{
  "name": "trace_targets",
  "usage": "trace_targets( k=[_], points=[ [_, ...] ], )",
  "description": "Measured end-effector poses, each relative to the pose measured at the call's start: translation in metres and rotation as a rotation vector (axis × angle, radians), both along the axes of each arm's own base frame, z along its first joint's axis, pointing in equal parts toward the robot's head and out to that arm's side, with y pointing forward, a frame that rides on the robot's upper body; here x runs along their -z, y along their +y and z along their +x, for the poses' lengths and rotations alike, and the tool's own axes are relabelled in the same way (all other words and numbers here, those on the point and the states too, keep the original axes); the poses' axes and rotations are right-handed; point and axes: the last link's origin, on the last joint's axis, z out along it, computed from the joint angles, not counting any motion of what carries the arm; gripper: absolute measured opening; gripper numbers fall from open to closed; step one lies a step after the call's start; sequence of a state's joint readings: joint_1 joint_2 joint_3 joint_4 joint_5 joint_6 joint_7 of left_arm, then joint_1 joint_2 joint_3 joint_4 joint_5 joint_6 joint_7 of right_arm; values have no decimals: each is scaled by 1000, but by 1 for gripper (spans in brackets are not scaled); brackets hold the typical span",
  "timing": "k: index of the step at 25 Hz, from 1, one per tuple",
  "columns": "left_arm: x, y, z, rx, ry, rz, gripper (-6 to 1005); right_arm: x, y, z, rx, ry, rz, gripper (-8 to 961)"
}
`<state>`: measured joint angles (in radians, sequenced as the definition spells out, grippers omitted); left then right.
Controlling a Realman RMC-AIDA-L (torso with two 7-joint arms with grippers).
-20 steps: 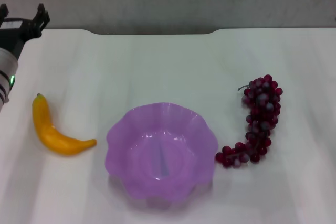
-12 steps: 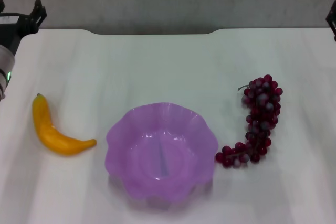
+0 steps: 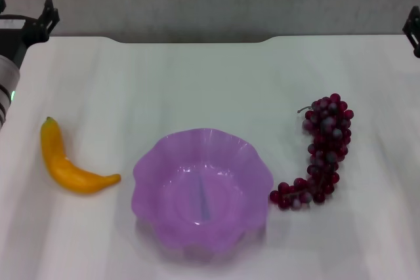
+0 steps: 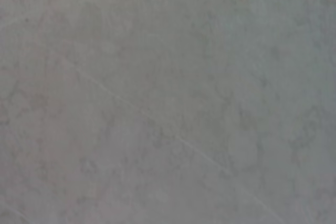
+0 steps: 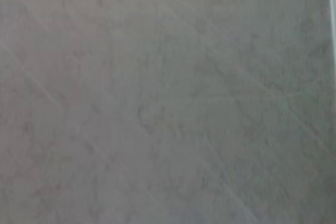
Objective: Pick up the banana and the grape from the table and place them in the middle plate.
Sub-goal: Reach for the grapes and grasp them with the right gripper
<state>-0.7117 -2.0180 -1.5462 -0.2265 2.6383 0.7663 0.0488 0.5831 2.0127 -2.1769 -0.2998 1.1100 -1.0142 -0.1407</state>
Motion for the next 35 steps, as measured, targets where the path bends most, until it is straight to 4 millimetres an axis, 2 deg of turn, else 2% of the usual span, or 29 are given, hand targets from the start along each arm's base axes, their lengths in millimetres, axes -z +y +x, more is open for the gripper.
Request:
trace_targets(
  k=[12, 21, 26, 31, 35],
  points=[
    [15, -3, 2, -15, -12, -42, 902, -4, -8, 13, 34, -25, 14, 883],
    [3, 4, 5, -6, -65, -6, 902, 2, -3, 7, 26, -36, -14, 882],
    [1, 8, 10, 10, -26, 5, 902, -1, 3, 5, 26, -26, -15, 882],
    [11, 6, 11, 6, -11, -26, 902, 9, 3, 13, 83, -17, -78, 883],
    [11, 8, 13, -1, -31, -27, 902, 21, 13, 9, 123, -9, -161, 883]
  ],
)
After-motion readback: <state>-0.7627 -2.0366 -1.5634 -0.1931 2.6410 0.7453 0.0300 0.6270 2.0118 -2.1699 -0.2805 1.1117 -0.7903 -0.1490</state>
